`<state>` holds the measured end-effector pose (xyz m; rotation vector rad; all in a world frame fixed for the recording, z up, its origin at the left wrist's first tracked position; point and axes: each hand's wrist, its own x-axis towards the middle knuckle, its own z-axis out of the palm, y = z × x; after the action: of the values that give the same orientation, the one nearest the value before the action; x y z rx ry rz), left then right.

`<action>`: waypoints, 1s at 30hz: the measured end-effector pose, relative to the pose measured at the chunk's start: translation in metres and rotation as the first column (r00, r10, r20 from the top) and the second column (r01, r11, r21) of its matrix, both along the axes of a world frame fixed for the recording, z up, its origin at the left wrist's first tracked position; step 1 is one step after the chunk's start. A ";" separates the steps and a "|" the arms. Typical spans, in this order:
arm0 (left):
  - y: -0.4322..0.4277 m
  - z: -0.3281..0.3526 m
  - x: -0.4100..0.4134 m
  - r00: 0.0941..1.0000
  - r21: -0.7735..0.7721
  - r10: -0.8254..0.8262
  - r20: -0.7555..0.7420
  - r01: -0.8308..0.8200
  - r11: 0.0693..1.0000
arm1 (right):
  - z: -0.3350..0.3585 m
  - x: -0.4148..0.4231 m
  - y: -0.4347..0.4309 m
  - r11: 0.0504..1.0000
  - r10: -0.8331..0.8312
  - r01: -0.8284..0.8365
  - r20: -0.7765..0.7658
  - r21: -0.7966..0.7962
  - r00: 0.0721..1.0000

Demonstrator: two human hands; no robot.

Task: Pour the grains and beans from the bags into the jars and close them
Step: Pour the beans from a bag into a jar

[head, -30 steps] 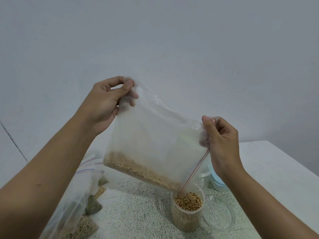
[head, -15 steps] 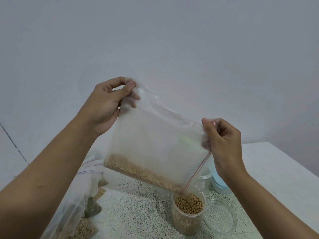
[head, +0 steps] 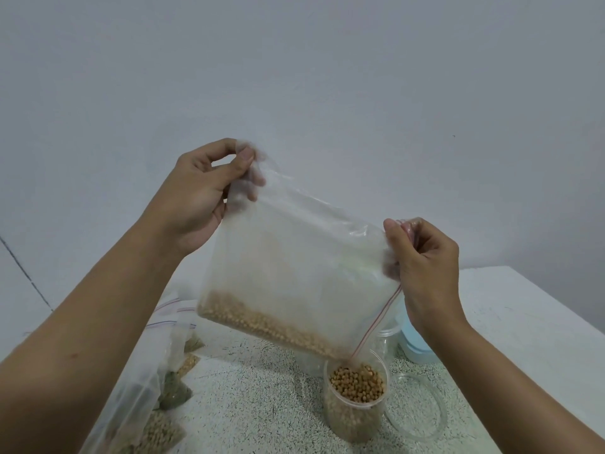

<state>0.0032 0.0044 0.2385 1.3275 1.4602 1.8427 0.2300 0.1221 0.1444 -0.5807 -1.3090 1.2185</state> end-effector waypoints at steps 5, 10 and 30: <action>0.000 0.000 0.004 1.000 -0.009 -0.014 -0.020 0.014 1.000 | -0.007 0.000 -0.002 1.000 -0.016 0.016 0.010 0.000 1.000; 0.001 0.001 0.008 0.999 -0.022 -0.023 -0.026 0.023 1.000 | -0.006 0.001 0.000 1.000 -0.007 0.006 0.025 0.005 1.000; 0.001 0.001 0.013 0.999 -0.028 -0.038 -0.023 0.037 0.999 | -0.006 0.005 0.000 0.999 0.041 -0.041 0.020 -0.002 0.999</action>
<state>0.0159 0.0050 0.2395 1.3581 1.4571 1.7835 0.2354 0.1222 0.1387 -0.5705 -1.3428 1.2504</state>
